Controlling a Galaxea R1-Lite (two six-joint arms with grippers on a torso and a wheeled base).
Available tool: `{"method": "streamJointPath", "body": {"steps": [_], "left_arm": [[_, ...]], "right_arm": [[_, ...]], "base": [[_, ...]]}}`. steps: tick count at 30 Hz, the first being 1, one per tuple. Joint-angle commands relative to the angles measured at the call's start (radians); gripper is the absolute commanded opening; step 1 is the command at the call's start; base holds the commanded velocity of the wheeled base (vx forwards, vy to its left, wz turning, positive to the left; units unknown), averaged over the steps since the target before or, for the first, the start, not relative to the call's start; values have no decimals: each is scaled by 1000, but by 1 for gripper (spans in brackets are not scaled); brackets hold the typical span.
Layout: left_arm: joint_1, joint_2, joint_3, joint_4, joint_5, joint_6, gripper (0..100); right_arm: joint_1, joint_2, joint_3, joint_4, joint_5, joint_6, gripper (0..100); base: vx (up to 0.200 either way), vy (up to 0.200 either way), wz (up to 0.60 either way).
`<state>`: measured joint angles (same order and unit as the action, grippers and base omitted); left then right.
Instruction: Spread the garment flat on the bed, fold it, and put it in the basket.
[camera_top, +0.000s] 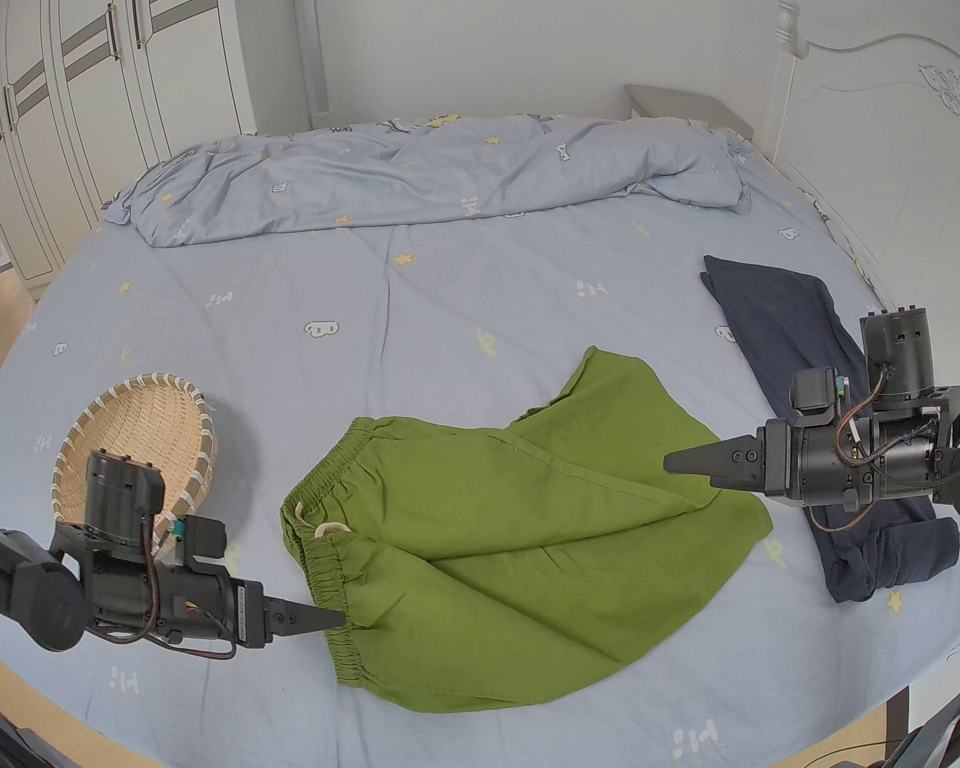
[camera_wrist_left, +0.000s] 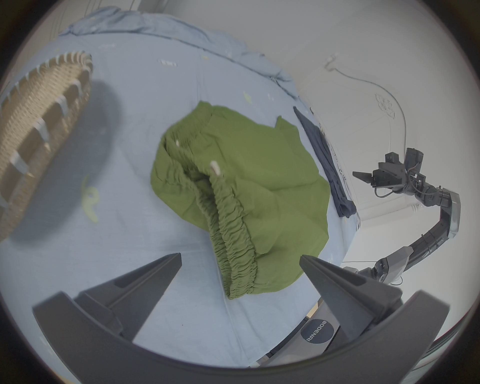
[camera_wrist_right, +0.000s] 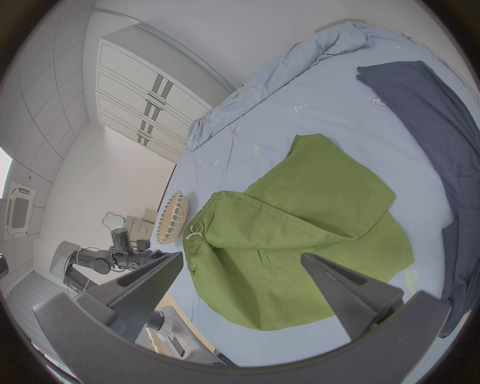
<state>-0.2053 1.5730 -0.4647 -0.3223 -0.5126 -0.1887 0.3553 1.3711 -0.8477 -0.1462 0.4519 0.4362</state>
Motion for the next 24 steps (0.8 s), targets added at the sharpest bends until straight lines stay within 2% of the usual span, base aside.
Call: {"method": "streamJointPath", "body": {"steps": [1, 12, 24], "left_arm": [[-32, 127, -20, -11, -14, 5, 100], [-55, 157, -83, -27, -17, -3, 100], [-189, 128, -57, -30, -17, -5, 100]], "right_arm": [[10, -15, 22, -3, 4, -1, 100], [22, -17, 24, -4, 4, 4, 100], [24, -18, 24, -6, 4, 6, 100]], "base": [[0, 0, 0], [0, 0, 0], [0, 0, 0]]}}
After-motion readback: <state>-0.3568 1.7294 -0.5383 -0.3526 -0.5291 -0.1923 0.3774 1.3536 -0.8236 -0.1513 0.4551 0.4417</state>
